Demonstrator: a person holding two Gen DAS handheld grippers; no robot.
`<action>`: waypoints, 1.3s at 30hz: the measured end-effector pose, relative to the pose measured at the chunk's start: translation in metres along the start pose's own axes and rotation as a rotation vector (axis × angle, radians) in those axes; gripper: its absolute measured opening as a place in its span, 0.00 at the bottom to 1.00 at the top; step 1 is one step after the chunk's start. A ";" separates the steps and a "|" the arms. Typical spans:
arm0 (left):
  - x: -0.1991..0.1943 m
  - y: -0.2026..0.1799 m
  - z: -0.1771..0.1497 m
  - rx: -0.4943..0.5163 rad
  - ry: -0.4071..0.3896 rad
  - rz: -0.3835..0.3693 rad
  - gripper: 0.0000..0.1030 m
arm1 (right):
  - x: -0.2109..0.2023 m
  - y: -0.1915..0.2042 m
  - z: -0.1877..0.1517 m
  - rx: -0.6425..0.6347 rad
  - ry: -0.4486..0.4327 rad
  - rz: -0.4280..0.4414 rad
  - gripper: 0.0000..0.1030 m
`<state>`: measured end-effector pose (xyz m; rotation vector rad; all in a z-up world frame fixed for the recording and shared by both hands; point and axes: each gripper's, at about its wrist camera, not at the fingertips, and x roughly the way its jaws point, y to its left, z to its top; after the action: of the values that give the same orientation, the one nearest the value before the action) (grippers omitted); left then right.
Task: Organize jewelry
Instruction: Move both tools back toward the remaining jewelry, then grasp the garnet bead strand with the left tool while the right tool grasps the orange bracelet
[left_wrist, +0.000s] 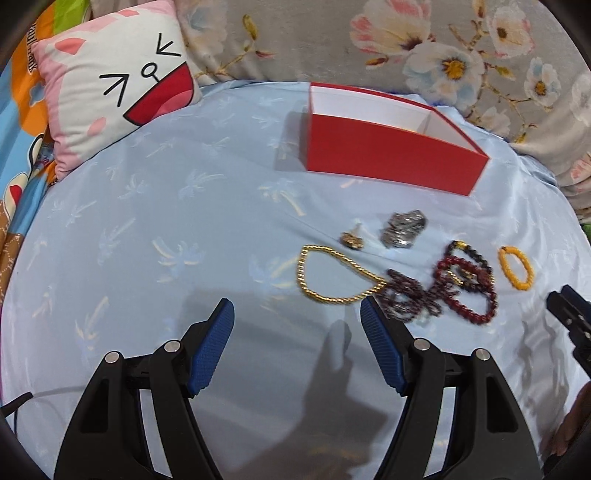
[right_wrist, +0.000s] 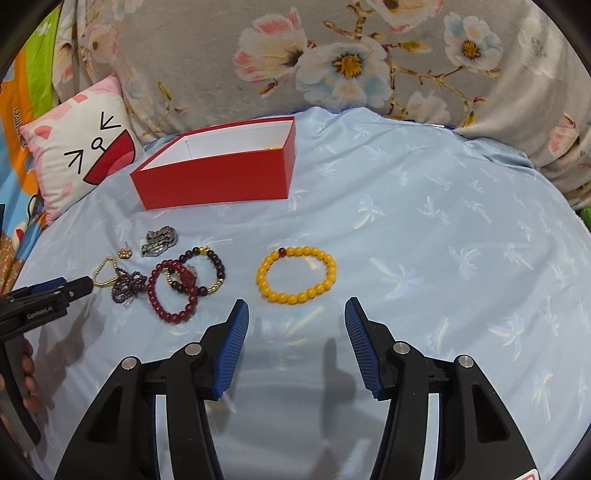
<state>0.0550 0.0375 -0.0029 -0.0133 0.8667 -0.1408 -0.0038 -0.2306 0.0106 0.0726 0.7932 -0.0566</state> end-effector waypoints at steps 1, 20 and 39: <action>0.000 -0.004 -0.001 0.007 0.003 -0.016 0.65 | 0.001 0.001 -0.002 0.004 0.002 0.006 0.51; 0.023 -0.065 0.007 0.105 0.017 -0.155 0.12 | 0.013 -0.006 -0.005 0.073 0.044 0.064 0.51; 0.012 -0.043 0.005 0.051 -0.044 -0.167 0.06 | 0.058 -0.013 0.033 0.062 0.084 -0.053 0.49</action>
<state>0.0614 -0.0073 -0.0056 -0.0412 0.8176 -0.3173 0.0592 -0.2477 -0.0080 0.1135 0.8776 -0.1295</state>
